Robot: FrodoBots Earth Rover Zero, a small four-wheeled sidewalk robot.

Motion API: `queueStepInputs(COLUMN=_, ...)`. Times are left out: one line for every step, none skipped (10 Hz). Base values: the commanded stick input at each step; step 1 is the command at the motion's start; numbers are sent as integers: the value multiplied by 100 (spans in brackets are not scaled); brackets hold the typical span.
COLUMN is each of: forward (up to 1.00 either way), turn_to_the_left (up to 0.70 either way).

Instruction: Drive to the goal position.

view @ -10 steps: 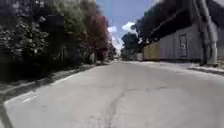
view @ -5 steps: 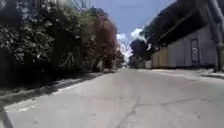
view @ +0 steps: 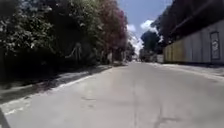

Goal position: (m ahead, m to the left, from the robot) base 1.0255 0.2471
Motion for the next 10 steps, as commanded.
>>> queueStepInputs(forward=100, turn_to_the_left=-37)
queueStepInputs(forward=100, turn_to_the_left=-37)
queueStepInputs(forward=100, turn_to_the_left=-37)
queueStepInputs(forward=100, turn_to_the_left=-37)
queueStepInputs(forward=100, turn_to_the_left=-37)
queueStepInputs(forward=100, turn_to_the_left=-37)
queueStepInputs(forward=100, turn_to_the_left=-37)
queueStepInputs(forward=100, turn_to_the_left=-37)
queueStepInputs(forward=100, turn_to_the_left=-37)
queueStepInputs(forward=100, turn_to_the_left=-37)
